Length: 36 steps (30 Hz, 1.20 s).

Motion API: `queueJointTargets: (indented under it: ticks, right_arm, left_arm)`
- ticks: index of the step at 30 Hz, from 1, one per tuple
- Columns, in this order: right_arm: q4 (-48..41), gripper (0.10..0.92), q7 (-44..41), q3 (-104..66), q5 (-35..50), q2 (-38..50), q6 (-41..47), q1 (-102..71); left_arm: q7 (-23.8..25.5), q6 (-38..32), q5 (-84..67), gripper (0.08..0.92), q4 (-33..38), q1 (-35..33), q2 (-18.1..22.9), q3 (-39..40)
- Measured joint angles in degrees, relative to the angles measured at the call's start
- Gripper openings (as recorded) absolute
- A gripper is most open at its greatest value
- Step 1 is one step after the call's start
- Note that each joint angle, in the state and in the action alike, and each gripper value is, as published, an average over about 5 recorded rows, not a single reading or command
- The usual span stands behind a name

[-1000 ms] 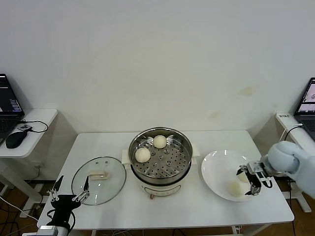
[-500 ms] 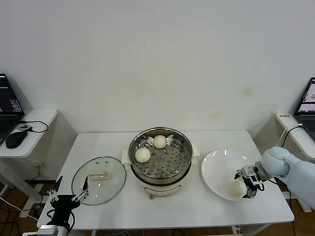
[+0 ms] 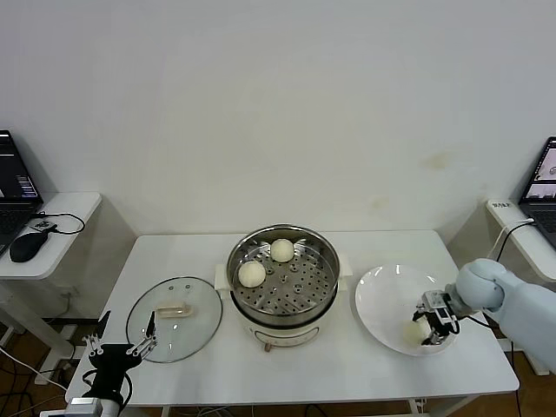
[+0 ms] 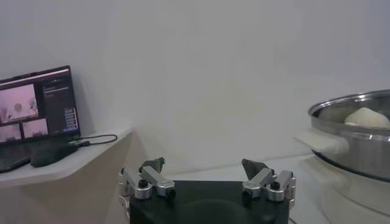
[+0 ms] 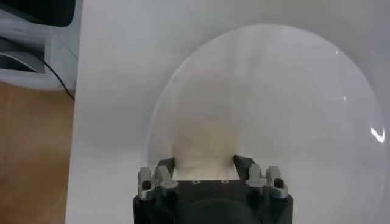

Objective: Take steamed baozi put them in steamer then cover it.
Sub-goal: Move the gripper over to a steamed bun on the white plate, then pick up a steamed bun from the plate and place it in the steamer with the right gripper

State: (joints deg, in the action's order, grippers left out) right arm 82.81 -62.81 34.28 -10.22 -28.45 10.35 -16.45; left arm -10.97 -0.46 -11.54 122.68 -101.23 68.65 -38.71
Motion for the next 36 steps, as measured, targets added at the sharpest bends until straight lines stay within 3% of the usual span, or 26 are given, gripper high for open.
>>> queueJointTargets:
  ticks: [11,22,36]
  right_arm:
    - [1.83,0.553,-1.71,2.66,2.94,1.7,0.52,5.94]
    - [3.79,0.56,-3.08,8.48,10.8,2.03,1.59,22.38]
    - [4.92,0.568,-0.77,22.13,19.89,-10.98,2.41,43.09]
  left_arm:
    - [-0.05,0.04,-0.14,0.823,0.46,0.54,0.0,-0.01]
    - [-0.01,0.07,-0.38,0.823,0.37,0.96,-0.61,0.04]
    - [0.08,0.22,-0.24,0.823,0.11,1.64,-0.03,-0.14]
